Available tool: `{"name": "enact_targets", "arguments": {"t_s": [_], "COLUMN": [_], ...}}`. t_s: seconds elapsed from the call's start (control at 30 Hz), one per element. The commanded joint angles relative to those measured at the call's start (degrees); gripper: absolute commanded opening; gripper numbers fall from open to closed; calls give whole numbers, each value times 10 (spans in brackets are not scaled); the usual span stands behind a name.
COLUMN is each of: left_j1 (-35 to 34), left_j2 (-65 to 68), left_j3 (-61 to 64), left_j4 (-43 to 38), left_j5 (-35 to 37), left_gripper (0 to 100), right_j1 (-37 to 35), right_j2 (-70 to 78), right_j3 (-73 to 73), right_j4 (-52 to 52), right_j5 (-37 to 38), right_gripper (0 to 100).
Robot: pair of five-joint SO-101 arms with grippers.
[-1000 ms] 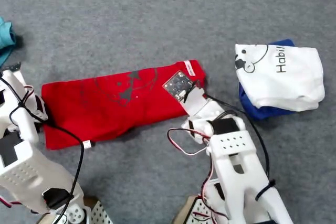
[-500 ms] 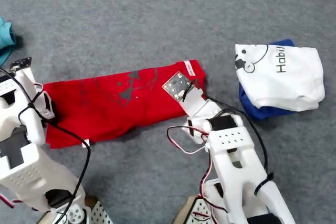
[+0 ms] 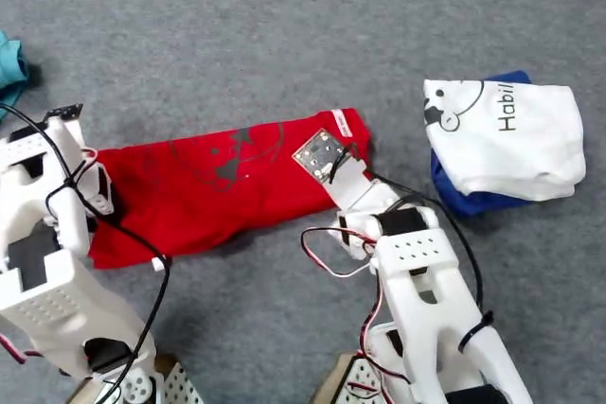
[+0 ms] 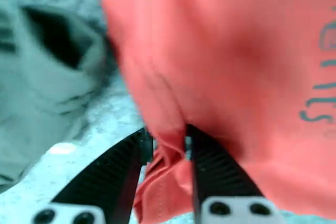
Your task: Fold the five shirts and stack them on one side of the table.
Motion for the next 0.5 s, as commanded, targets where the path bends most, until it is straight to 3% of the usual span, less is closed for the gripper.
{"name": "enact_targets", "arguments": {"t_s": [0.0, 0.3, 0.47], "left_j1": [17, 3, -41], "left_j2": [20, 27, -20], "left_j3": [-11, -46, -79], "left_j4": [13, 39, 97], "left_j5": [5, 33, 39], "left_gripper": [32, 20, 20], "right_j1": [12, 12, 22], "right_j2": [0, 0, 2], "right_j3": [-29, -29, -39], "right_j4": [-10, -11, -14], "right_j5": [-5, -5, -5], "right_gripper": [2, 2, 2]}}
